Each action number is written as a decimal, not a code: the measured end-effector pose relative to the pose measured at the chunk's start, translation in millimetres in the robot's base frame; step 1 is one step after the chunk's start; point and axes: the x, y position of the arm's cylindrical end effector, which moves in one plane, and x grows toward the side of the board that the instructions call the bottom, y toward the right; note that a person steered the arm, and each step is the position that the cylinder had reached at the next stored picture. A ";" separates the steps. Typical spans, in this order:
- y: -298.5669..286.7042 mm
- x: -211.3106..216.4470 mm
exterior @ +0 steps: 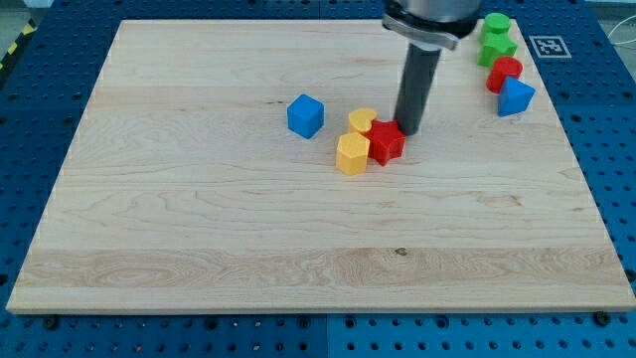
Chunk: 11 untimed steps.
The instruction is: Move blue cube along with yellow heart closer to blue triangle
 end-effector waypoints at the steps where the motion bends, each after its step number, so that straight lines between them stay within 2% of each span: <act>1: -21.6 -17.7; 3: -125.1 -28.4; 4: -137.8 -71.6; 5: -184.2 -45.2; 6: -217.3 12.9; 7: -186.4 24.7; 9: -125.9 -7.0; 10: -101.7 -3.5; 11: -98.9 2.1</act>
